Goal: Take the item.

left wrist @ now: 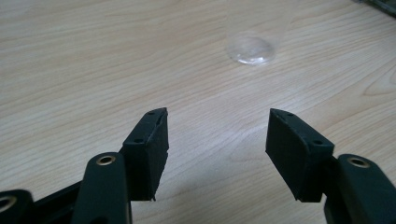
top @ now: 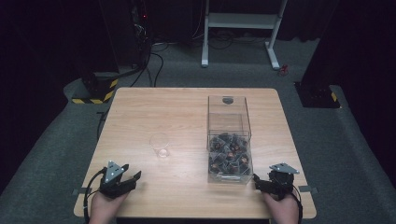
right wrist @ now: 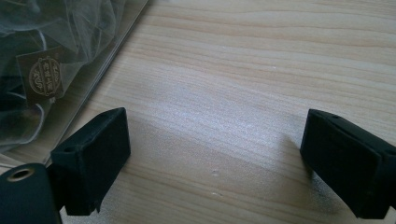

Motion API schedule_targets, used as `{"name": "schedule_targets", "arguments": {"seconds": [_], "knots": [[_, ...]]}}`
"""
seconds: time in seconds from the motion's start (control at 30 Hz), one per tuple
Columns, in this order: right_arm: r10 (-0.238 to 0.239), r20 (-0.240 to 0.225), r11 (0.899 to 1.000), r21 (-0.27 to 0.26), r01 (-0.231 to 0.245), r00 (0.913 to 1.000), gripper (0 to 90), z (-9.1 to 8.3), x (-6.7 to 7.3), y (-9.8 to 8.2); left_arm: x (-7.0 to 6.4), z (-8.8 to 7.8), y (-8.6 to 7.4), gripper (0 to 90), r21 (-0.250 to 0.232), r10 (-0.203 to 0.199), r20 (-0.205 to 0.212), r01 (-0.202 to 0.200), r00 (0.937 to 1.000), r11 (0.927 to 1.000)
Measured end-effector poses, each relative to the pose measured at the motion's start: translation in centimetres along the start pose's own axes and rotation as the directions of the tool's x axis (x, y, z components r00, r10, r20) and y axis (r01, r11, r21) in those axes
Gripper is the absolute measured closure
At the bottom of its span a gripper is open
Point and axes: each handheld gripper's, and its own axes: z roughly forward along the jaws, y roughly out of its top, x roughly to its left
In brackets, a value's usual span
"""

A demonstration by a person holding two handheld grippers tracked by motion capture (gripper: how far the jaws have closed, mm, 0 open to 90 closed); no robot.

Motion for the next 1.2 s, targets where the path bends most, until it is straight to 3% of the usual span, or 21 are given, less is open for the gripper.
{"name": "schedule_targets", "arguments": {"seconds": [0.33, 0.5, 0.57, 0.63, 0.8, 1.2], "knots": [[-0.015, -0.021, 1.000, -0.006, 0.015, 0.9997, 12.9, -0.1, -0.1, 0.0, -0.8, 0.0, 0.7, 42.1, -0.039, -0.003, 0.055, 0.005, 0.9985, 0.9992], [-0.029, -0.023, 1.000, -0.013, 0.028, 0.9993, 14.6, -0.3, 0.0, -0.1, -1.0, 0.0, 0.9, 42.5, -0.045, 0.007, 0.063, -0.004, 0.9980, 0.9990], [-0.042, -0.017, 0.999, -0.021, 0.041, 0.9990, 15.2, -0.5, 0.1, 0.0, -1.2, 0.1, 1.0, 43.1, -0.043, 0.031, 0.051, -0.029, 0.9982, 0.9986], [-0.052, -0.009, 0.998, -0.023, 0.051, 0.9986, 15.5, -0.7, 0.1, 0.0, -1.4, 0.1, 1.2, 43.2, -0.045, 0.021, 0.060, -0.018, 0.9980, 0.9988], [-0.044, -0.011, 0.999, -0.008, 0.044, 0.9990, 16.1, -0.7, 0.1, -0.2, -2.0, 0.1, 1.5, 42.0, -0.052, 0.037, 0.074, -0.033, 0.9966, 0.9981], [-0.028, -0.028, 0.999, -0.016, 0.028, 0.9992, 15.9, -0.5, -0.4, -0.4, -2.9, 0.0, 2.0, 42.1, -0.065, 0.027, 0.122, -0.019, 0.9922, 0.9977]]}}
